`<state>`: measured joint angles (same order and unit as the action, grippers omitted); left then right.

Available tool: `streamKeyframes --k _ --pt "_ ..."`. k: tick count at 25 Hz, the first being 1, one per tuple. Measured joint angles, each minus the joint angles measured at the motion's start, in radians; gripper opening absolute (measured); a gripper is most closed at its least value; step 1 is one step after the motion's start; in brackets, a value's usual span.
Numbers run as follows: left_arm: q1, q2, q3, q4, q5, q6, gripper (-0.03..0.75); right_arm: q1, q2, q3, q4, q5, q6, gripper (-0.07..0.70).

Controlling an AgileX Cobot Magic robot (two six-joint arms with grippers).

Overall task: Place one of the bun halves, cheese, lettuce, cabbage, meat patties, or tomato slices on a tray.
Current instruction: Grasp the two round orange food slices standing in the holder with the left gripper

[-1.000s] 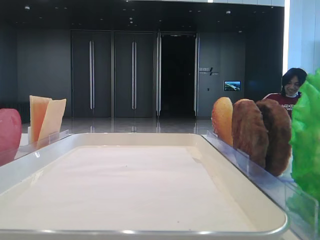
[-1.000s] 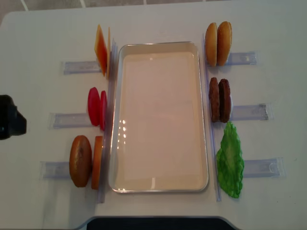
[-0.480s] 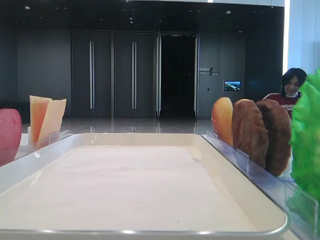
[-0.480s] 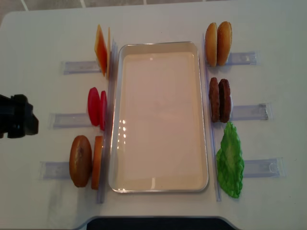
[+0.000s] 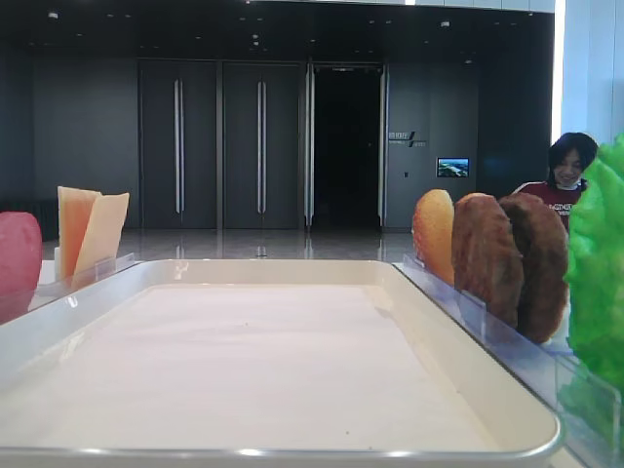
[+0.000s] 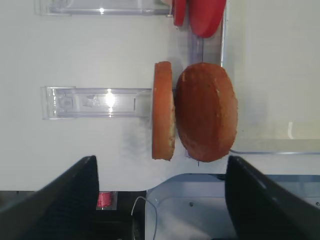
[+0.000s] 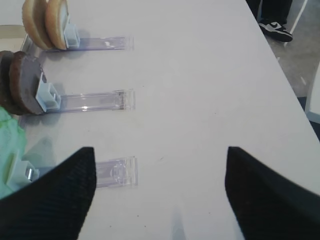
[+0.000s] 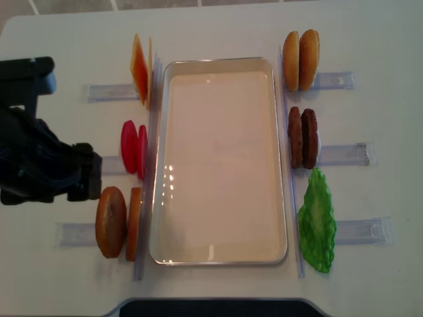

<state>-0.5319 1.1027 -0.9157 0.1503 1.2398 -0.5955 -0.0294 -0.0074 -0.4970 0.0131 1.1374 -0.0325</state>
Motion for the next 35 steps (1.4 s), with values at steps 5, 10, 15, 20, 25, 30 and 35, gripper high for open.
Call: streamKeyframes --k 5,10,15,20,25,30,35 --pt "-0.093 0.097 -0.002 0.020 -0.003 -0.109 0.597 0.000 0.000 0.000 0.000 0.000 0.000 0.538" --pt "-0.143 0.170 -0.034 0.026 -0.008 -0.158 0.597 0.000 0.000 0.000 0.000 0.000 0.000 0.538" --pt "-0.177 0.233 -0.063 0.026 -0.016 -0.186 0.597 0.000 0.000 0.000 0.001 0.000 0.000 0.538" --pt "-0.182 0.278 -0.064 0.025 -0.020 -0.192 0.597 0.000 0.000 0.000 0.000 0.000 -0.001 0.538" --pt "-0.182 0.317 -0.064 0.017 -0.022 -0.194 0.597 0.000 0.000 0.000 -0.002 0.000 -0.001 0.538" --pt "-0.182 0.343 -0.071 0.006 -0.036 -0.195 0.597 0.000 0.000 0.000 -0.002 0.000 -0.001 0.538" --pt "-0.182 0.373 -0.071 0.003 -0.040 -0.195 0.597 0.000 0.000 0.000 -0.002 0.000 -0.001 0.538"
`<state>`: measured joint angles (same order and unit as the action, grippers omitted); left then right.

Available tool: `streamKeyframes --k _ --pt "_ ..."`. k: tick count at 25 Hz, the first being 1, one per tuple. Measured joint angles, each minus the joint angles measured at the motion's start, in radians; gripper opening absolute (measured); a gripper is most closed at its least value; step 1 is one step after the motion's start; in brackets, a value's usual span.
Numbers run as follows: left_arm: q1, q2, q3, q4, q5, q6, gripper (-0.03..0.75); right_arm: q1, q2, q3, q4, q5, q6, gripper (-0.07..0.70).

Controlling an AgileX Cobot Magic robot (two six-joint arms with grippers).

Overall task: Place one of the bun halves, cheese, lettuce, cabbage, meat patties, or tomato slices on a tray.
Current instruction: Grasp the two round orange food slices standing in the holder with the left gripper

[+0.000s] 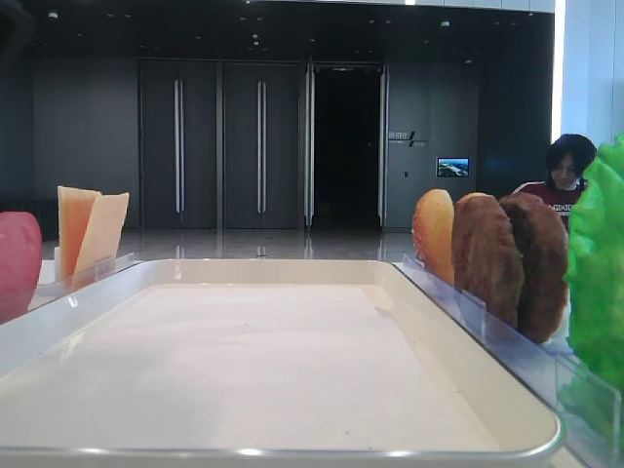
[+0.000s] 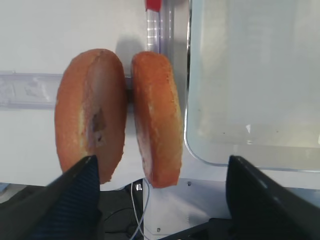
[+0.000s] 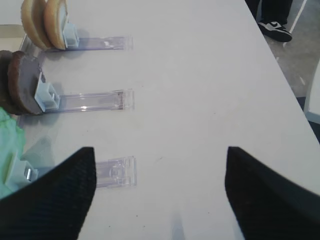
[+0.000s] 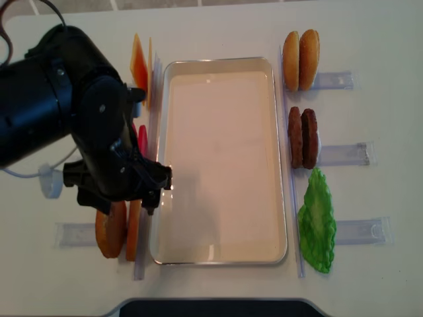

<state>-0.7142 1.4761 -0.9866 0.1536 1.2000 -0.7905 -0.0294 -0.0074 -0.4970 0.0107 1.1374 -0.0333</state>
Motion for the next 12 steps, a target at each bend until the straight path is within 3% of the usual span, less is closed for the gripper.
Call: streamKeyframes --k 12 --pt "0.000 0.070 -0.002 0.006 -0.005 0.000 0.597 0.000 0.000 0.000 0.000 0.000 0.000 0.538"
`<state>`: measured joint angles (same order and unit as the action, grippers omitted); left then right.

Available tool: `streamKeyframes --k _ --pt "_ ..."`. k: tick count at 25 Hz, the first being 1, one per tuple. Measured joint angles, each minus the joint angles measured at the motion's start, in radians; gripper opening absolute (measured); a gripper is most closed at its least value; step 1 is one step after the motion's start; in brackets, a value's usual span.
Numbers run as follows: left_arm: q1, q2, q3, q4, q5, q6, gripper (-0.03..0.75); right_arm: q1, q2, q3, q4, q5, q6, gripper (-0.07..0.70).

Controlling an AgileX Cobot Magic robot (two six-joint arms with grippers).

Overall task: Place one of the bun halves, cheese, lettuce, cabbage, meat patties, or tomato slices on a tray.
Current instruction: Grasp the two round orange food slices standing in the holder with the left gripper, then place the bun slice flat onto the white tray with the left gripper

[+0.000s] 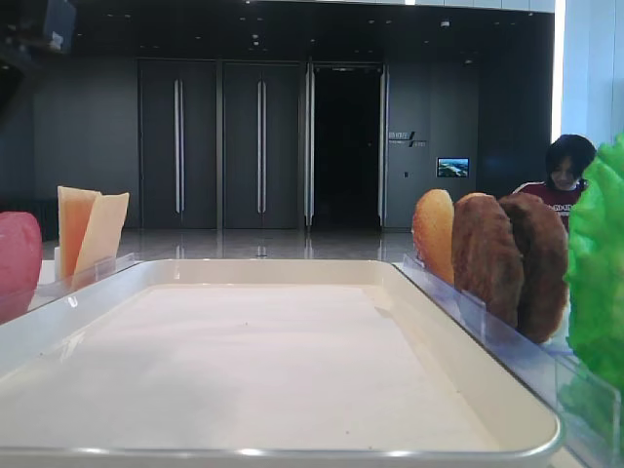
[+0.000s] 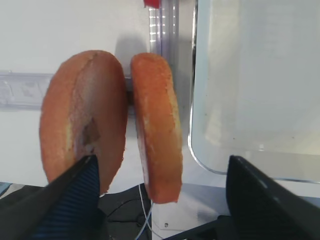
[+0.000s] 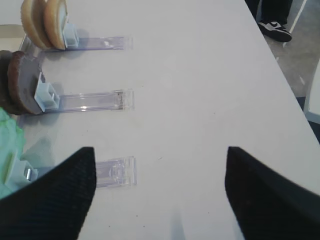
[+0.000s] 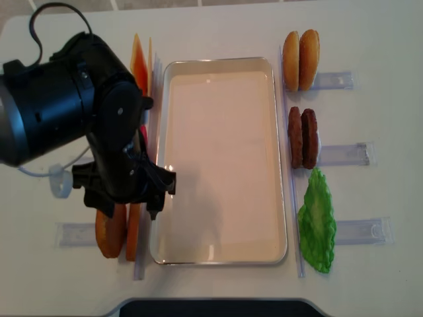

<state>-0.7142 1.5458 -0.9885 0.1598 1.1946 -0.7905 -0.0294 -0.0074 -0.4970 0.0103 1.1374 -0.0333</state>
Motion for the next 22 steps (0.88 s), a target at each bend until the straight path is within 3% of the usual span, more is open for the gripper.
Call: streamKeyframes --k 22 --pt "0.000 0.095 0.000 -0.010 -0.008 0.024 0.571 0.000 0.000 0.000 0.004 0.000 0.000 0.538"
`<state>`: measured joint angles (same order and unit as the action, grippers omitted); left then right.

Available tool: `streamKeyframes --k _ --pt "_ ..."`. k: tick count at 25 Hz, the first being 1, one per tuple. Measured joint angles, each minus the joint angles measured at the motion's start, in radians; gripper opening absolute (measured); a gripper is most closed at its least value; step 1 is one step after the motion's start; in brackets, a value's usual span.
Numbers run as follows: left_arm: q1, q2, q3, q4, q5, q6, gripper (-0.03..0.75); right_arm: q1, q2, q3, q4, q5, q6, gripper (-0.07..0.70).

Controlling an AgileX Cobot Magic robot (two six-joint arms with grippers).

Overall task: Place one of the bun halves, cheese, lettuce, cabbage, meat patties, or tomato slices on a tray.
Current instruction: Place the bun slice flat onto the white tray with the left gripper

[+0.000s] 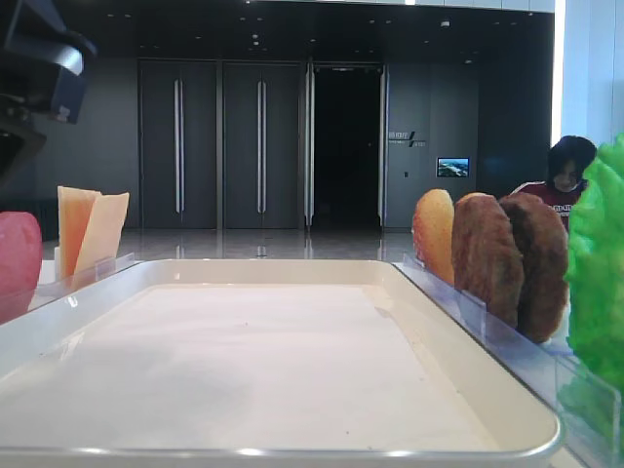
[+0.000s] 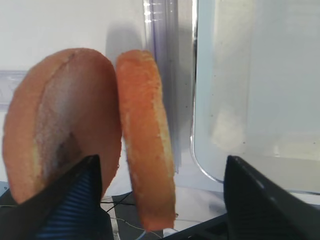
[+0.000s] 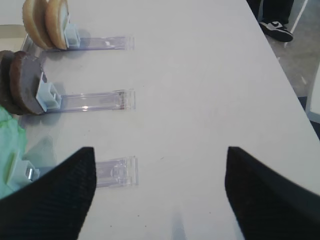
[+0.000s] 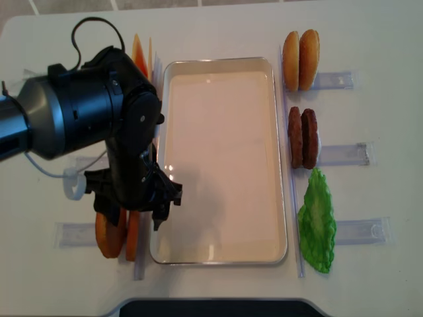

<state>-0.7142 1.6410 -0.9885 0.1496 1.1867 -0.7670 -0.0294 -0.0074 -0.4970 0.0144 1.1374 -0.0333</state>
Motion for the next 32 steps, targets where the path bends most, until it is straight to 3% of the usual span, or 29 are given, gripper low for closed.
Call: streamKeyframes --k 16,32 --pt "0.000 0.000 0.000 0.010 0.014 0.000 0.160 0.000 0.000 0.000 0.000 0.000 0.000 0.538" --pt "0.000 -0.035 0.000 -0.003 0.022 0.040 0.146 0.000 0.000 0.000 0.000 0.000 0.000 0.538"
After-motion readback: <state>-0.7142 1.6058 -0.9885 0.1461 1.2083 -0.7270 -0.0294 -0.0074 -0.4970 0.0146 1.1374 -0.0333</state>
